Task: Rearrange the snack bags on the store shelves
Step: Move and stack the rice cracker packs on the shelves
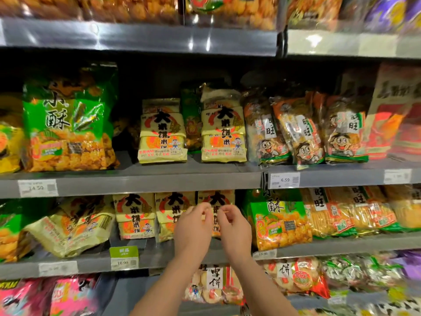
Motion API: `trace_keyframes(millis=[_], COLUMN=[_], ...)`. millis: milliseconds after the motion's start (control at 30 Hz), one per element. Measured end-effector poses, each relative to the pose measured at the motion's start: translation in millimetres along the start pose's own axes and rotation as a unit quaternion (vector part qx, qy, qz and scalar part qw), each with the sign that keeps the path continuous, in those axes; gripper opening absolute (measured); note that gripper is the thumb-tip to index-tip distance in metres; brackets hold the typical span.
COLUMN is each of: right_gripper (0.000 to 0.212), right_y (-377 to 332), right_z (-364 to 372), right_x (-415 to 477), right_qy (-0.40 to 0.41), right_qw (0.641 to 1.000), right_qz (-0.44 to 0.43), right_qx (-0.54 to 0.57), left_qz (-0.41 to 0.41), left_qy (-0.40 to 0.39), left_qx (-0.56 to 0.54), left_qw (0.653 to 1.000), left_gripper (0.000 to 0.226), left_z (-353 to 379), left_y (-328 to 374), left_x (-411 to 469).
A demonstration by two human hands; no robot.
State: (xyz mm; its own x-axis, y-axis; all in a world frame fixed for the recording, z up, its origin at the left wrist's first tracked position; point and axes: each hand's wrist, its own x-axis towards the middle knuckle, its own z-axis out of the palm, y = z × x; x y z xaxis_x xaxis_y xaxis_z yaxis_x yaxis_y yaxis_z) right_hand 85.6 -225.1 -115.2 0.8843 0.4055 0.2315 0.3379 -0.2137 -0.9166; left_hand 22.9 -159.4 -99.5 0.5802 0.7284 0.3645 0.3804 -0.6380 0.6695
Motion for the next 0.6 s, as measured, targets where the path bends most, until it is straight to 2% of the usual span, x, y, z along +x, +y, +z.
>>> trace_keyframes(millis=[233, 367, 467, 600], right_gripper=[0.013, 0.019, 0.027, 0.053], right_y=[-56, -79, -87, -90], right_z=[-18, -15, -9, -8], right_x=[36, 58, 77, 105], right_qy=[0.041, 0.045, 0.06, 0.058], right_qw=[0.996, 0.993, 0.984, 0.965], right_qz=[-0.077, -0.108, -0.122, -0.075], right_qx=[0.018, -0.015, -0.113, -0.245], left_qz=[0.035, 0.056, 0.072, 0.015], left_qy=[0.074, 0.088, 0.11, 0.126], left_qx=[-0.013, 0.007, 0.082, 0.199], left_qw=[0.997, 0.995, 0.988, 0.972], left_gripper=[0.028, 0.027, 0.03, 0.041], left_z=[-36, -46, -56, -70], left_y=[23, 23, 14, -12], left_x=[42, 69, 90, 118])
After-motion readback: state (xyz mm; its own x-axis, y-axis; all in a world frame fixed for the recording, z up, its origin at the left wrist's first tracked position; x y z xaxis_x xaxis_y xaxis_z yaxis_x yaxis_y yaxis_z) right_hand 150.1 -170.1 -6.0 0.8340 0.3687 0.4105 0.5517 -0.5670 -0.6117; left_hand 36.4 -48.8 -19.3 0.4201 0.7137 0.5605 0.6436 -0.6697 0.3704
